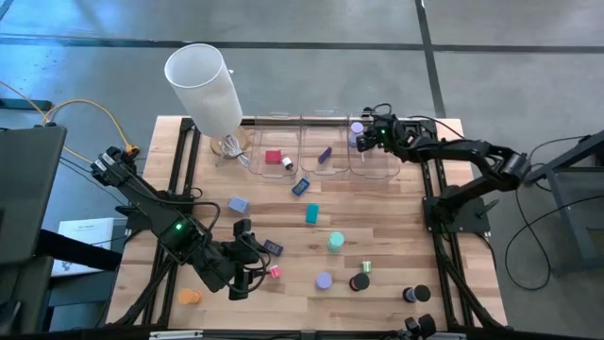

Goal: Pick & Place Office items
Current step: Put the light green hourglass into the right transparent bin

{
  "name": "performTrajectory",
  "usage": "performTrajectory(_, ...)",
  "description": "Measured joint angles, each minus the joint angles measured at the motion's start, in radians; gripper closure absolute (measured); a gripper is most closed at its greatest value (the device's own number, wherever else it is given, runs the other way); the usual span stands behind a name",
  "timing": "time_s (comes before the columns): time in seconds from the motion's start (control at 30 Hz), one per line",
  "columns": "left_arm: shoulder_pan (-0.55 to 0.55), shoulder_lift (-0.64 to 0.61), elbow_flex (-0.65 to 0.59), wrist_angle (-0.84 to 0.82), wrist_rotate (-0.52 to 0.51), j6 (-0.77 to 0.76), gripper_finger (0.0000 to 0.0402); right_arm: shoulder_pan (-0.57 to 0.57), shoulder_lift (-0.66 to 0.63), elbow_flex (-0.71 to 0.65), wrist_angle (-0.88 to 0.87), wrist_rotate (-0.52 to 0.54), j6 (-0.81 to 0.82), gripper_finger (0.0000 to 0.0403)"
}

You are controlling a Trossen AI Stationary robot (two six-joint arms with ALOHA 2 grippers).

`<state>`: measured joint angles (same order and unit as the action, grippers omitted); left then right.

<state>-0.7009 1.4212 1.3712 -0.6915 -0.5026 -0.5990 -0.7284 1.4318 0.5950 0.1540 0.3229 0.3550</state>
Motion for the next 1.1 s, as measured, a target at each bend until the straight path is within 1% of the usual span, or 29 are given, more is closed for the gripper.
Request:
performTrajectory(0.23, 0.000, 0.000, 0.000, 0.000, 0.000, 0.000, 0.0163, 0.000, 0.000, -0.001, 0.009, 0.000, -0.008, 0.0188)
performTrajectory(0.4, 0.000, 0.000, 0.000, 0.000, 0.000, 0.000, 0.0163, 0.000, -0.015, -0.001, 0.009, 0.051, -0.011, 0.0187)
performTrajectory(1.1, 0.000, 0.000, 0.000, 0.004, 0.000, 0.000, 0.0163, 0.000, -0.026, -0.001, -0.017, 0.041, -0.020, 0.0185)
